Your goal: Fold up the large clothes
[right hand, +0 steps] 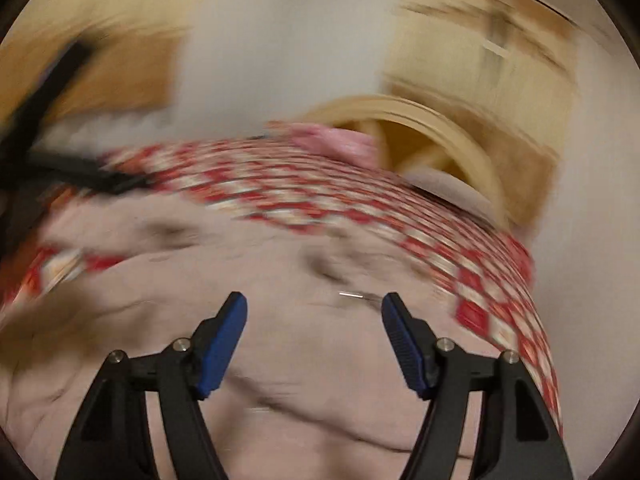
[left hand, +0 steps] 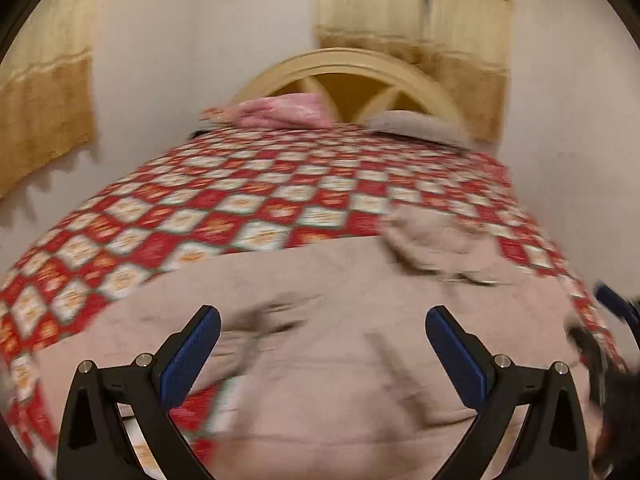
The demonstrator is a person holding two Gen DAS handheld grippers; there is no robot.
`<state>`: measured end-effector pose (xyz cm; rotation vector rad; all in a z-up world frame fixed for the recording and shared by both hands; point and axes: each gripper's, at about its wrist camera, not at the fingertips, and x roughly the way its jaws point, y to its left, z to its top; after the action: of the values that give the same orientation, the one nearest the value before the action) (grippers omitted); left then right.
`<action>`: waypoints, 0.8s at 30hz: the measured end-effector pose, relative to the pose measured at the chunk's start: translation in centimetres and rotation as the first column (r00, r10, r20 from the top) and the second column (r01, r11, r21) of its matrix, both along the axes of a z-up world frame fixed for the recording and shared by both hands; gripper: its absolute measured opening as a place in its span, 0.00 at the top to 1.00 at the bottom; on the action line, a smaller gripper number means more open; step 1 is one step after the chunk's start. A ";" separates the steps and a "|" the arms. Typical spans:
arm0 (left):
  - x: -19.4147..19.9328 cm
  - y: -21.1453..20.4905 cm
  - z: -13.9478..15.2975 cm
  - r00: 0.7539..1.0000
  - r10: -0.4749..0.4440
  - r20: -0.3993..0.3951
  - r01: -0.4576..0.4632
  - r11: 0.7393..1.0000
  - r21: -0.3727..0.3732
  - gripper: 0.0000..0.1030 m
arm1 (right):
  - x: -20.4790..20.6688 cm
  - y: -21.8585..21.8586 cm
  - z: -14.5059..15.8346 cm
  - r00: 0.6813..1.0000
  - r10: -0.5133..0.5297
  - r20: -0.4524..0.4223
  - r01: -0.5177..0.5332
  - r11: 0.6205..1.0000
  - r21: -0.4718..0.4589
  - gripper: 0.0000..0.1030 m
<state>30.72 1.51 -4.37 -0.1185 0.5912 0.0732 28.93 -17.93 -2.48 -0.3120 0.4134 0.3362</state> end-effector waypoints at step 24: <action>6.2 -5.4 -13.5 0.960 -0.037 -0.278 0.066 0.993 0.097 0.01 | 13.7 -11.3 -11.5 0.810 -0.413 -0.416 0.430 0.901 -0.056 0.38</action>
<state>36.92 -3.89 -17.83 0.0109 0.8677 0.0707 42.62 -29.22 -13.94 -0.0956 0.8852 -0.0350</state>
